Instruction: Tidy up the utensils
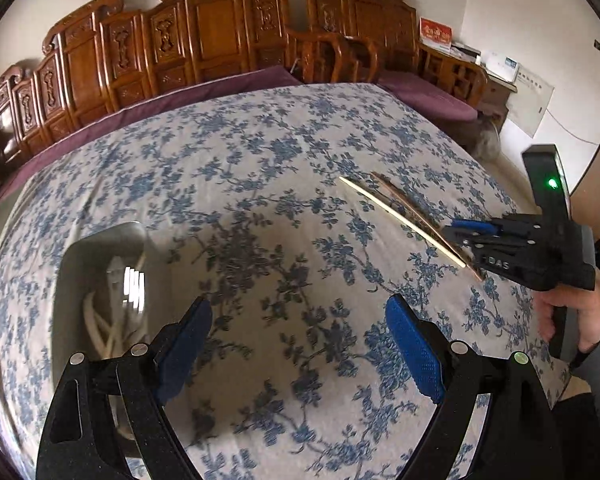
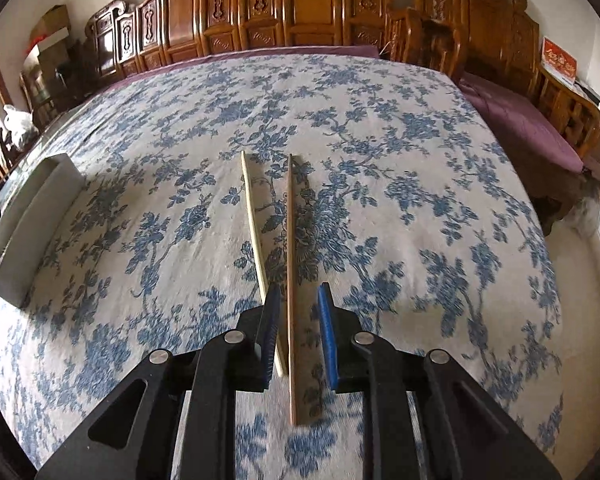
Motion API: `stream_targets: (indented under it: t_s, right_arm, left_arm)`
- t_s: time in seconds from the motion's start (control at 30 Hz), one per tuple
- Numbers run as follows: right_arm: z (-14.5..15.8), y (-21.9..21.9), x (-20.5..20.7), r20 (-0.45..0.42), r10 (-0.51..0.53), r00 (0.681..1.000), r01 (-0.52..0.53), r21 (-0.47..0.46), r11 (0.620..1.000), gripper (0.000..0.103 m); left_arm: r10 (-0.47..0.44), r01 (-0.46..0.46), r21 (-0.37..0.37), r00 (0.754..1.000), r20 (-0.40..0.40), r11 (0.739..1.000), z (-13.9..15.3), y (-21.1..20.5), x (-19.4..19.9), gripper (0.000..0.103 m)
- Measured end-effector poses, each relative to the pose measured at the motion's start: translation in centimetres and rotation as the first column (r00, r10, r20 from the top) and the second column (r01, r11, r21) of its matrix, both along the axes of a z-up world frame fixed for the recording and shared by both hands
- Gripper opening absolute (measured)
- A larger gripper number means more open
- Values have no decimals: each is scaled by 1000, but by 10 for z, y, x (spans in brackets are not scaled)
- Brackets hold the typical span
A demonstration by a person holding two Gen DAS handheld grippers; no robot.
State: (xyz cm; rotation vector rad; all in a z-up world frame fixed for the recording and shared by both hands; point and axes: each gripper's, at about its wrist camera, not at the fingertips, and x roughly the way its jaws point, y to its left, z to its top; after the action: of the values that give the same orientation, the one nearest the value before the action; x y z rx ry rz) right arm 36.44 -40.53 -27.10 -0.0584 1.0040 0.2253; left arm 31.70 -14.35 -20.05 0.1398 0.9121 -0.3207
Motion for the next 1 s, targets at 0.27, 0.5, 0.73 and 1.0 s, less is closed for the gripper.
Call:
stream_targets:
  t_s: [0.27,0.5,0.73,1.0]
  right_arm:
    - [-9,0,14,-9,7,1000,-7,-6,1000,13]
    - [-8,-14,8,3,-12,1000,13,-66,998,6]
    - [-10,-50,3,10,-88,996,89,-35,995,6]
    - [-11,-61,3,11,-106,994,106,-5,994,6]
  left_arm:
    - [-2,2,2,999,-44,1000,-25,-18,10,85]
    - [-10,10,5,998,-68,1000,-38,-45,23,85]
    - [-27,28,0,996,-87,1000,-45,-88,49,85]
    - [-28,30,13,990,-138,999,-63,-134,83,68]
